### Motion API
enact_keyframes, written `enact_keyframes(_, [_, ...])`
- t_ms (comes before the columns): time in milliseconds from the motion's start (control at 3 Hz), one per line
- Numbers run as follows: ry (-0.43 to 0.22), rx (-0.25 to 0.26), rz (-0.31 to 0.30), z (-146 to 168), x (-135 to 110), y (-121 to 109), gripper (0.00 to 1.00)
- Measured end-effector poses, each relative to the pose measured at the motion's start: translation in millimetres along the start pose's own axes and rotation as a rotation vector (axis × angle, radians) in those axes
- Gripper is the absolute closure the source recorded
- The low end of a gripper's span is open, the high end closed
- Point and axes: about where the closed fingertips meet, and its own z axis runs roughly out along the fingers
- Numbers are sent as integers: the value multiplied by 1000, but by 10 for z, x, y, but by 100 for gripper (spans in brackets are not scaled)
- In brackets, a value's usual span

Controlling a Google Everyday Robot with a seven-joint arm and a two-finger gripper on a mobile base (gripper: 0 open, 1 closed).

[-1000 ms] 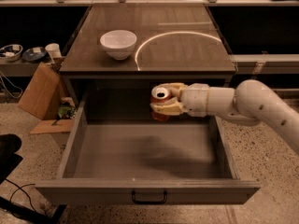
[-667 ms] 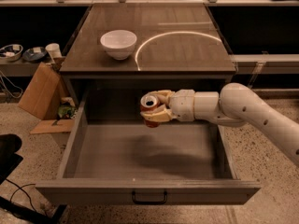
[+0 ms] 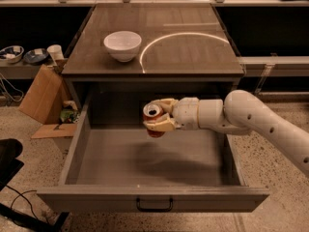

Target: Place coke can into top drawer

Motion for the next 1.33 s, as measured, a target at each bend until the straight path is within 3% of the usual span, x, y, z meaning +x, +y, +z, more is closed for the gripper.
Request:
enact_keyframes(667, [69,-90,40,64,361,582,100])
enact_keyframes(1000, [72,-98,43,81,379,625,82])
enact_keyframes(1333, [72,-99,43,81,379,625,51])
